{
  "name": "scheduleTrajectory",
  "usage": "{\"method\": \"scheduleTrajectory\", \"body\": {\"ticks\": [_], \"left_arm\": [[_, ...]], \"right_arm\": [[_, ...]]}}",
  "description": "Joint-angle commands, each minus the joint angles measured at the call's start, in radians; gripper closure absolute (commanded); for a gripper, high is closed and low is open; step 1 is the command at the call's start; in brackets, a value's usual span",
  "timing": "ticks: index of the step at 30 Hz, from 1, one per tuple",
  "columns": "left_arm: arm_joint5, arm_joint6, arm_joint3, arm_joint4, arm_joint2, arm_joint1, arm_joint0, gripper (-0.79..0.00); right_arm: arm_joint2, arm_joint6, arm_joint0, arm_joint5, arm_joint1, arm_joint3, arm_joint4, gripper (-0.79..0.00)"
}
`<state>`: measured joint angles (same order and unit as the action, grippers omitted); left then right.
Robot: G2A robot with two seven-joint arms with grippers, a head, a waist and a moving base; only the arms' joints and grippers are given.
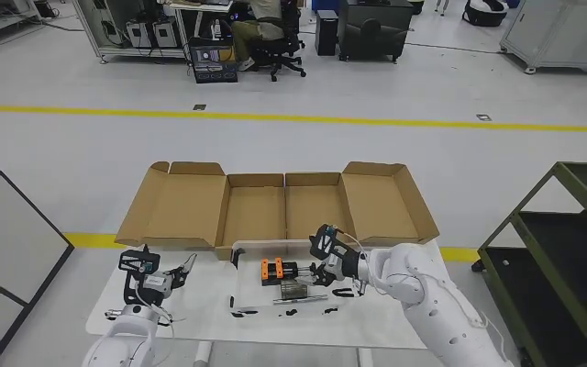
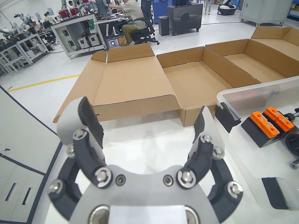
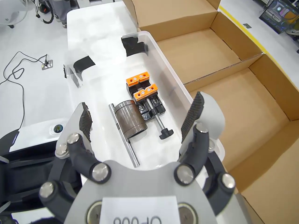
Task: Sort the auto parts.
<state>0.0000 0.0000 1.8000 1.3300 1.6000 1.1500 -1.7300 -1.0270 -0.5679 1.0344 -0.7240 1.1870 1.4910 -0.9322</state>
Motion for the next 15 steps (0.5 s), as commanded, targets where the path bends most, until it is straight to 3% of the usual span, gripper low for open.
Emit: {"method": "scheduleTrajectory", "body": {"ticks": [1,8,15], "left_arm": [[0.000,0.000,0.000,0.000,0.000,0.000,0.000,-0.785],[0.000,0.000,0.000,0.000,0.000,0.000,0.000,-0.785],[0.000,0.000,0.000,0.000,0.000,0.000,0.000,-0.785]], "right_arm": [[0.000,0.000,0.000,0.000,0.000,0.000,0.000,-0.785],[-0.003,-0.001,0.007,0.005,-0.005,-0.005,-0.029,-0.785],[0.109,-0.097,-0.100,0.064,0.026,-0.083,-0.010,-0.785]]}}
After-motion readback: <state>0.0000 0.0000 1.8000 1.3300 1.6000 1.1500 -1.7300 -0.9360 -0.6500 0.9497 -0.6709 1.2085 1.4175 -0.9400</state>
